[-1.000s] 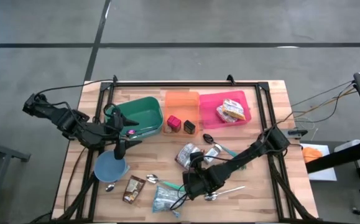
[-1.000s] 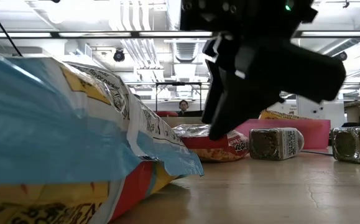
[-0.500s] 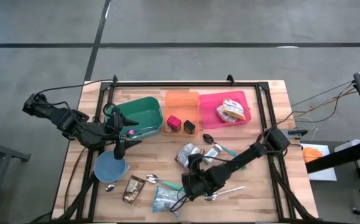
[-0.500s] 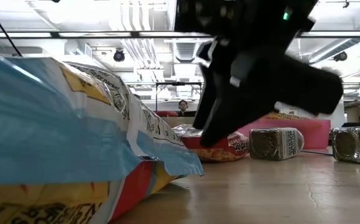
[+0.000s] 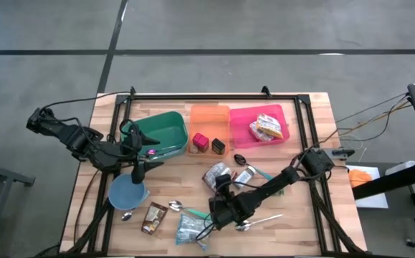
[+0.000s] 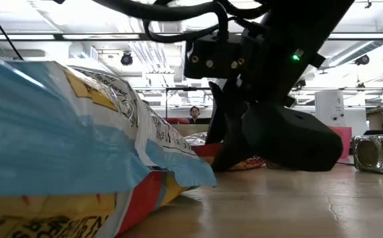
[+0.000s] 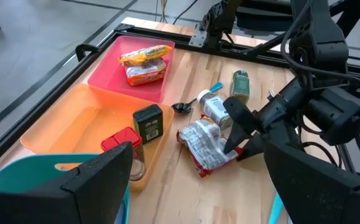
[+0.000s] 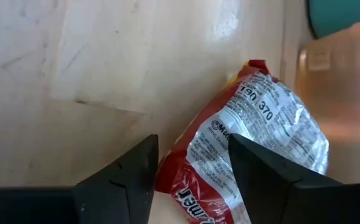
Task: Pick & Place Food Item
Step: Put the red noodle pack into the pink bin
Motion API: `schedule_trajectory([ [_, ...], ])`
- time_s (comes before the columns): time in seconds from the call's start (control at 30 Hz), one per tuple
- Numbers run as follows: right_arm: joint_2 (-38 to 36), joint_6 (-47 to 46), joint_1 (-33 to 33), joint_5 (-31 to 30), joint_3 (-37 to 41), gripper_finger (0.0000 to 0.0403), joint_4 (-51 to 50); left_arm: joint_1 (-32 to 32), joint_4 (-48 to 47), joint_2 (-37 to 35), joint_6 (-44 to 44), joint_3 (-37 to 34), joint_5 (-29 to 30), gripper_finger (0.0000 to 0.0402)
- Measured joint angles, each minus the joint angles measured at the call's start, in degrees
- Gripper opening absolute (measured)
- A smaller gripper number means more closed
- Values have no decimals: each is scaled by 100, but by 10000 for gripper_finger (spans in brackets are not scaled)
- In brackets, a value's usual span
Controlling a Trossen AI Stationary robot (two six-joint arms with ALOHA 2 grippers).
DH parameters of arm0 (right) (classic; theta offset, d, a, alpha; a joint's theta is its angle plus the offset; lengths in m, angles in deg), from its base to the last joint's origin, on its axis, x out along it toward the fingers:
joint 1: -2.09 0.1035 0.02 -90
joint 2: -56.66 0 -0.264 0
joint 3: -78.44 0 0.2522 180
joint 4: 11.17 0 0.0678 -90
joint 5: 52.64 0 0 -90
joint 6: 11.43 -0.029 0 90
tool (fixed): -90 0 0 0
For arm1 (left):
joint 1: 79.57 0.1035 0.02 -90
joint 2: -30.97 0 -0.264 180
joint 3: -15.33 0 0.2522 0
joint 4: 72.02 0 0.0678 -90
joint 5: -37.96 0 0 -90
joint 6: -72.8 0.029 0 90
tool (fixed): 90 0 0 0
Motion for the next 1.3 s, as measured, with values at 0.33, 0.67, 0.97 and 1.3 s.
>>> schedule_trajectory([
  [0.33,0,-16,-27,0,39,49,-9,0,0,0,15,0,0,363],
  [0.67,-4,-459,-25,13,39,9,-12,2,0,0,46,0,-1,363],
  [0.97,-195,-1144,-20,-74,-85,8,-274,2,-2,0,57,0,-2,363],
  [1.3,-787,-1703,-20,-586,-291,8,-987,2,-27,0,57,0,-2,363],
])
